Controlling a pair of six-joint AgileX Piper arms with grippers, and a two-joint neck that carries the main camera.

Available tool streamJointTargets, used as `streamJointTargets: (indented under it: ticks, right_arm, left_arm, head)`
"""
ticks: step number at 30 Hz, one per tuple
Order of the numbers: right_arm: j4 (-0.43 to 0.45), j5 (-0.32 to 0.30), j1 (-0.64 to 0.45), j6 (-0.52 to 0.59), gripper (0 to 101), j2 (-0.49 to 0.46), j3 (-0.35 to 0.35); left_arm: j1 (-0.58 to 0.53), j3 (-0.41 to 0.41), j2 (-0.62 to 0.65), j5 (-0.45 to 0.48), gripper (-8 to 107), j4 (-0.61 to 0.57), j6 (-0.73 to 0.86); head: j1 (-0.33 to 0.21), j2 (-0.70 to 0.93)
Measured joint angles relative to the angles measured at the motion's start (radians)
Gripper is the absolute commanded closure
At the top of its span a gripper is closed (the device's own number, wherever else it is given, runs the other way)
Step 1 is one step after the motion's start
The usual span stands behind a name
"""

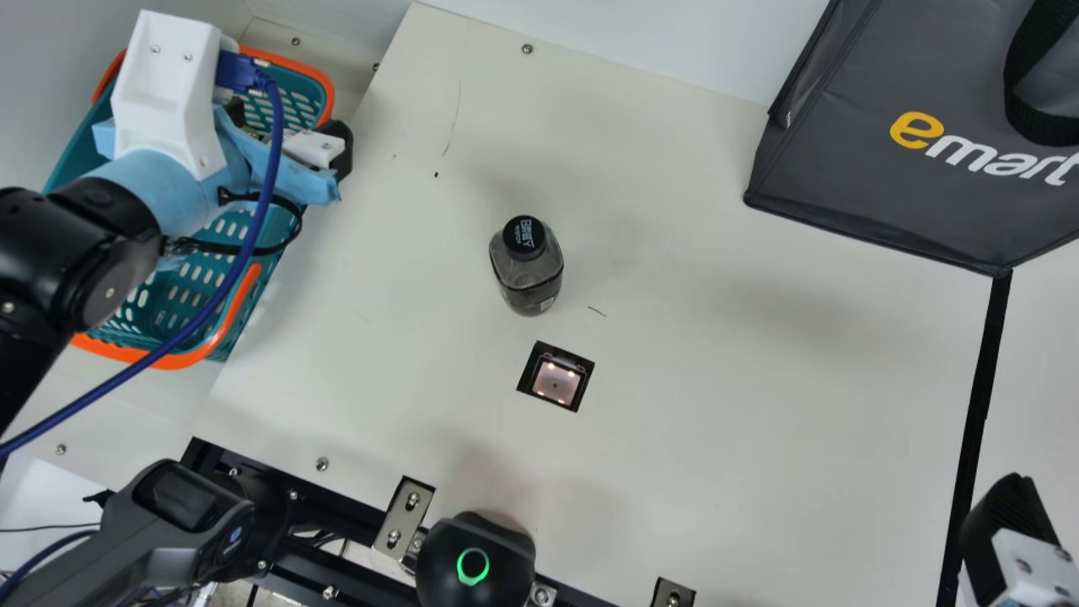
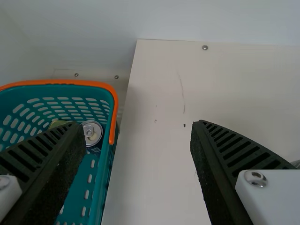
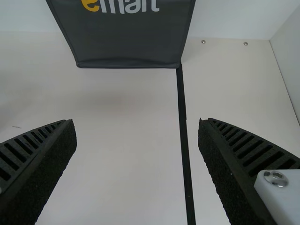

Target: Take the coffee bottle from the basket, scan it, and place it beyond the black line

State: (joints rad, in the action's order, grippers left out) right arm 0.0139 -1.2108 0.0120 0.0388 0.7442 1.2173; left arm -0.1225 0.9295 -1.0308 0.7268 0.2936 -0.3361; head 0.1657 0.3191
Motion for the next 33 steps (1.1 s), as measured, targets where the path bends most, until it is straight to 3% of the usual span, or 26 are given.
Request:
streamJointTargets:
  ticks: [8,24,33]
  right_arm:
    - [0.000,0.000,0.000,0.000,10,0.000,0.000]
    - [0.000,0.000,0.000,0.000,10,0.000,0.000]
    - [0.000,0.000,0.000,0.000,10,0.000,0.000]
  left_arm:
    - [0.000,0.000,0.000,0.000,9,0.000,0.000]
    - [0.000,0.000,0.000,0.000,9,0.000,0.000]
    - [0.000,0.000,0.000,0.000,9,0.000,0.000]
  head:
    - [-0.002,-0.015]
    - [-0.002,-0.350]
    - [-0.002,-0.345]
